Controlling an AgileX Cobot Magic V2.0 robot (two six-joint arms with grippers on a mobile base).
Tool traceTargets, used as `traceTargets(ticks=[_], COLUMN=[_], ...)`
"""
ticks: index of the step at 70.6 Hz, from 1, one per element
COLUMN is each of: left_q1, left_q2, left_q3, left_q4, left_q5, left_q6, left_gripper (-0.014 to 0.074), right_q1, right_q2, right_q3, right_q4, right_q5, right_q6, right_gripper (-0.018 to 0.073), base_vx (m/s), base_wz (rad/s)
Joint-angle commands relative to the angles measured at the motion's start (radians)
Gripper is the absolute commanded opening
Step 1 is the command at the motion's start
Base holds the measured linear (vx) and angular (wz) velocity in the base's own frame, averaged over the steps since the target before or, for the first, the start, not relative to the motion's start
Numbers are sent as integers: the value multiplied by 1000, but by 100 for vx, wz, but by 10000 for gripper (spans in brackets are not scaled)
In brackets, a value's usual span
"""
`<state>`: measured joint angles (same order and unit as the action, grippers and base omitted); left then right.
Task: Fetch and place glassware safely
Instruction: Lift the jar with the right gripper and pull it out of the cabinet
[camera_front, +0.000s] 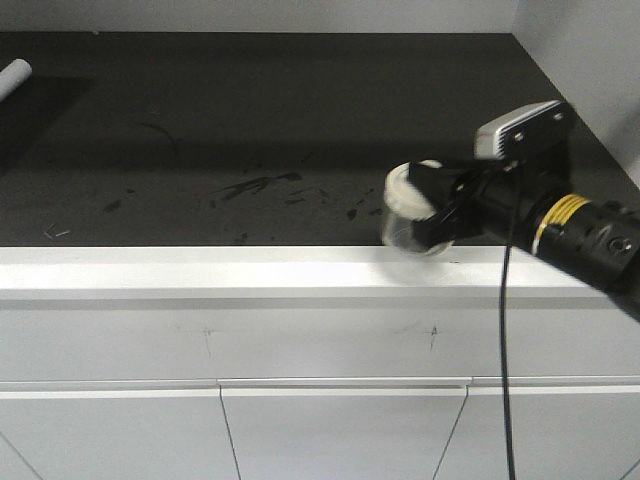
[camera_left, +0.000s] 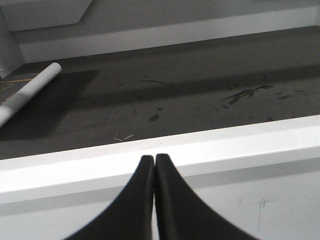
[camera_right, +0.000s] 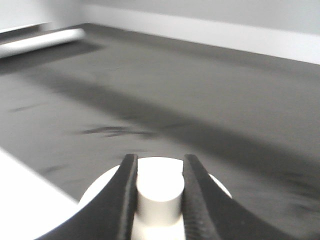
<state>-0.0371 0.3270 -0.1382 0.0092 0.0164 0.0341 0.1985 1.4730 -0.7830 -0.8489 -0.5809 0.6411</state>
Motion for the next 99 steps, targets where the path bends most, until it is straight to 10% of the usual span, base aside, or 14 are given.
traceTargets(ticks=[1, 39, 99], left_q1=[1, 1, 1], left_q2=[7, 7, 7], left_q3=[-25, -25, -25], left_q4=[-9, -9, -9], left_q5=[-79, -79, -79], left_q6=[-2, -2, -2], left_gripper=[-7, -7, -7], right_q1=[78, 473, 495], right_q2=[-64, -72, -72], right_q3=[-6, -7, -7], right_q4=[21, 33, 31], right_q5=[-82, -76, -86], right_q6=[1, 4, 4], right_gripper=[-3, -3, -3], base_vx=[0, 0, 0], base_wz=[0, 0, 0])
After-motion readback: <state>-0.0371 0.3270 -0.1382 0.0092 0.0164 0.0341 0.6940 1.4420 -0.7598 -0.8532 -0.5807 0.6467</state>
